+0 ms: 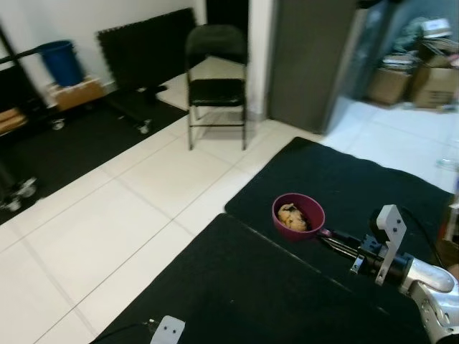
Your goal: Restocking fridge
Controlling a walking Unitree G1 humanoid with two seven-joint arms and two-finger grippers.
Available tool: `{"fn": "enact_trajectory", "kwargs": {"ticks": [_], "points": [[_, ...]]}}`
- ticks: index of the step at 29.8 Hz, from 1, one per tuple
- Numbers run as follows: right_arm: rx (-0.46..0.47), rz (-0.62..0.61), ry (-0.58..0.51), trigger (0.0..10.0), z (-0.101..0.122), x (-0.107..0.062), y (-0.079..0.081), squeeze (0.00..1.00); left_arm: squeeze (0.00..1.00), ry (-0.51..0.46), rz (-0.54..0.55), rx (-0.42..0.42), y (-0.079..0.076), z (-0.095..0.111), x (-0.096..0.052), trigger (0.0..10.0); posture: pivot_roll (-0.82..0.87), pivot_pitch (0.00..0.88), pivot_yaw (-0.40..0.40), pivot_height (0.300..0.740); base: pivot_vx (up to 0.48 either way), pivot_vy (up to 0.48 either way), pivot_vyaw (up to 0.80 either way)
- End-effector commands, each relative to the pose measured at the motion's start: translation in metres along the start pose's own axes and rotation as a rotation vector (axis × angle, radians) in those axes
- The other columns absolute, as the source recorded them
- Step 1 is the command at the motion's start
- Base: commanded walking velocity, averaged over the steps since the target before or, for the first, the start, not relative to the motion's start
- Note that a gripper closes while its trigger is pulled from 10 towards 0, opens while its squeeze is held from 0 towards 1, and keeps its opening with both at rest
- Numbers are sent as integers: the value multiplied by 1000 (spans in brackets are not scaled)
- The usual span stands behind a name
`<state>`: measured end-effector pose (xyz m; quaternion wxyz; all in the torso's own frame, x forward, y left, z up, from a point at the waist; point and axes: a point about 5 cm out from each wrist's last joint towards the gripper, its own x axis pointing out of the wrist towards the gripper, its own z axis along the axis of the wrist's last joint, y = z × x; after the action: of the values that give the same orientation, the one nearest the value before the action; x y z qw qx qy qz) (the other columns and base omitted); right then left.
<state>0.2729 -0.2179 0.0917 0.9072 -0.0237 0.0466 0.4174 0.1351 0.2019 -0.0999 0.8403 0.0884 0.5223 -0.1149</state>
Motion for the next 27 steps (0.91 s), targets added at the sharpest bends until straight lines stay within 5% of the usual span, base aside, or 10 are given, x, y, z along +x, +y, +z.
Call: {"fn": "enact_trajectory", "kwargs": {"ticks": [1,27], "points": [[-11,-12,-12,10000,1,0,-1,0,0,19,-12,-5,-3,-6,-1,10000,43,0,2,740,0,0,-475],[-20,-60,-46,10000,5,7,-7,0,0,9,-53,25,-13,2,3,10000,39,0,7,740,337,0,-59]]}}
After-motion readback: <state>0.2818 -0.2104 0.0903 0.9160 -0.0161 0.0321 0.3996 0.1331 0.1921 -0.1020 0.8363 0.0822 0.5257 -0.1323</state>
